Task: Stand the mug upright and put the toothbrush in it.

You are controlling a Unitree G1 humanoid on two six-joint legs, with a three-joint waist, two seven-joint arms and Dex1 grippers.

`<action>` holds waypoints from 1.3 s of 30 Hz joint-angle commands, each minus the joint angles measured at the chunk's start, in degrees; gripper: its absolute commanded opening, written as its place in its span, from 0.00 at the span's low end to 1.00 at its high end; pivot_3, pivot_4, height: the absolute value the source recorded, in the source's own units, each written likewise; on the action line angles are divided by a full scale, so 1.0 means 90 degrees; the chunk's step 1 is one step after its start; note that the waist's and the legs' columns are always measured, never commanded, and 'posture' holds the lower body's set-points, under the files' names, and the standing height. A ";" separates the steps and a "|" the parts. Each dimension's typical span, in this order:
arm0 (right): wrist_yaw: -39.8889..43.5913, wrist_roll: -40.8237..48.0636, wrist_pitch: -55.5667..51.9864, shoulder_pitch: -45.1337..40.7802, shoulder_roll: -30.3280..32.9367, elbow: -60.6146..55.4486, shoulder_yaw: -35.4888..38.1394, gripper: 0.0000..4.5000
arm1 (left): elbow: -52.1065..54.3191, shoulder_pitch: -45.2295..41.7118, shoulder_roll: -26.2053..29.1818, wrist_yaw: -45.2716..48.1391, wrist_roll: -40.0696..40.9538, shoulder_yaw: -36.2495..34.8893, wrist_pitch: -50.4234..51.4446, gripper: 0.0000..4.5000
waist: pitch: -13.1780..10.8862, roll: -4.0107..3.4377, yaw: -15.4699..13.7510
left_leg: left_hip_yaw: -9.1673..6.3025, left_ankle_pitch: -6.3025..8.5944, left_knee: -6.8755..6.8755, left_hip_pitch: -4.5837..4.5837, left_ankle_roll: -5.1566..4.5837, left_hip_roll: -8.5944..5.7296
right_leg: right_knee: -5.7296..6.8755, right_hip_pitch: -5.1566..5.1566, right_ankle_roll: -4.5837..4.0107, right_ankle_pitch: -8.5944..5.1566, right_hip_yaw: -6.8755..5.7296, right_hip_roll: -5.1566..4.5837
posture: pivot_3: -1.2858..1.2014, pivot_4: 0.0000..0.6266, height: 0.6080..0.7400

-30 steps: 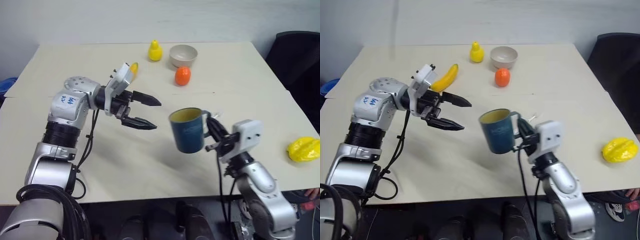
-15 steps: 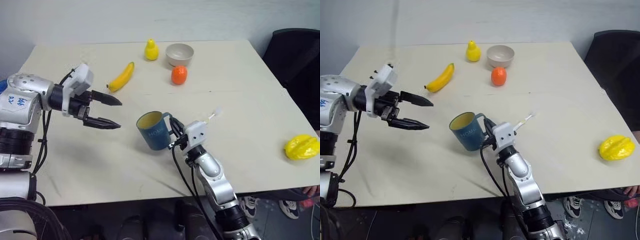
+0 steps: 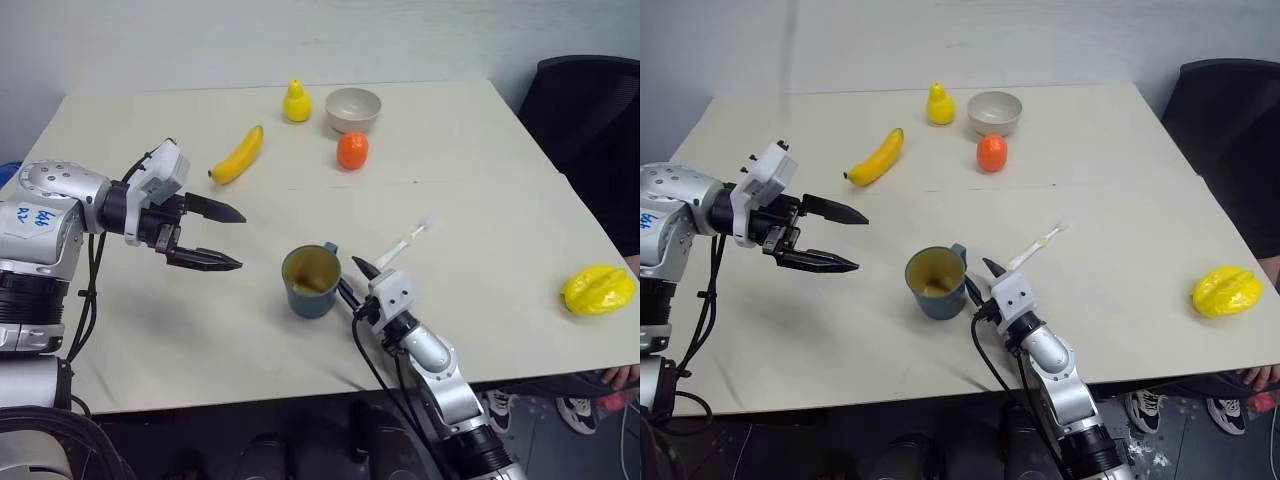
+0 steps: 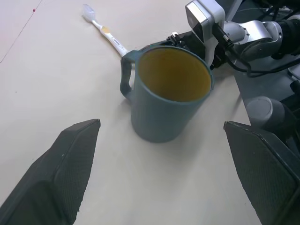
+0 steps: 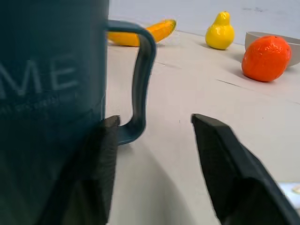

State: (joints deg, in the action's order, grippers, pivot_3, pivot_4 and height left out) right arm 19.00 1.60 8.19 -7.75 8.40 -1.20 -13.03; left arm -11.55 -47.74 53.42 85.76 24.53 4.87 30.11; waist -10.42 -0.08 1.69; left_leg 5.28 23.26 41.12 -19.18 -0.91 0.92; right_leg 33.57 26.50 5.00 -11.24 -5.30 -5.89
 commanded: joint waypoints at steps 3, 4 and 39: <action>0.0106 -0.0012 -0.0570 0.0454 0.0386 -0.1151 0.0196 0.75 | 0.0037 -0.0183 -0.0107 0.0002 -0.0025 -0.0108 -0.0041 1.00 | 0.0000 0.0001 -0.0023 | -0.0003 0.0000 0.0000 -0.0004 0.0000 -0.0001 | -0.0003 0.0000 0.0000 0.0000 -0.0002 -0.0001 | 0.52 0.24 1.00; 0.0105 0.0059 -0.0734 0.0553 0.0449 -0.1407 0.0267 0.75 | -0.0004 -0.0200 -0.0133 0.0010 -0.0039 -0.0101 -0.0062 1.00 | 0.0000 0.0001 -0.0023 | -0.0003 0.0000 0.0000 -0.0004 -0.0001 -0.0002 | -0.0004 0.0000 0.0000 0.0000 -0.0002 -0.0001 | 0.52 0.24 1.00; -0.5333 0.4106 -0.9238 -0.4148 -0.1854 -0.0697 0.5416 0.75 | -0.0233 -0.0212 -0.0283 -0.0052 0.0022 -0.0627 -0.0412 1.00 | -0.0002 0.0018 0.0023 | -0.0004 0.0000 -0.0014 -0.0019 -0.0004 -0.0001 | 0.0018 0.0061 -0.0007 0.0007 0.0056 0.0002 | 0.52 0.24 1.00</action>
State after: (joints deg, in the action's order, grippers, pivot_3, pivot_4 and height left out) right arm -28.96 38.83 -75.36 -43.86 -7.49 -8.17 36.41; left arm -15.61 -49.20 49.97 84.84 23.64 0.86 26.57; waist -10.44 0.08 1.90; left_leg 5.26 23.26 40.99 -19.35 -0.94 0.91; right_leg 33.75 27.05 4.95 -11.17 -4.78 -5.87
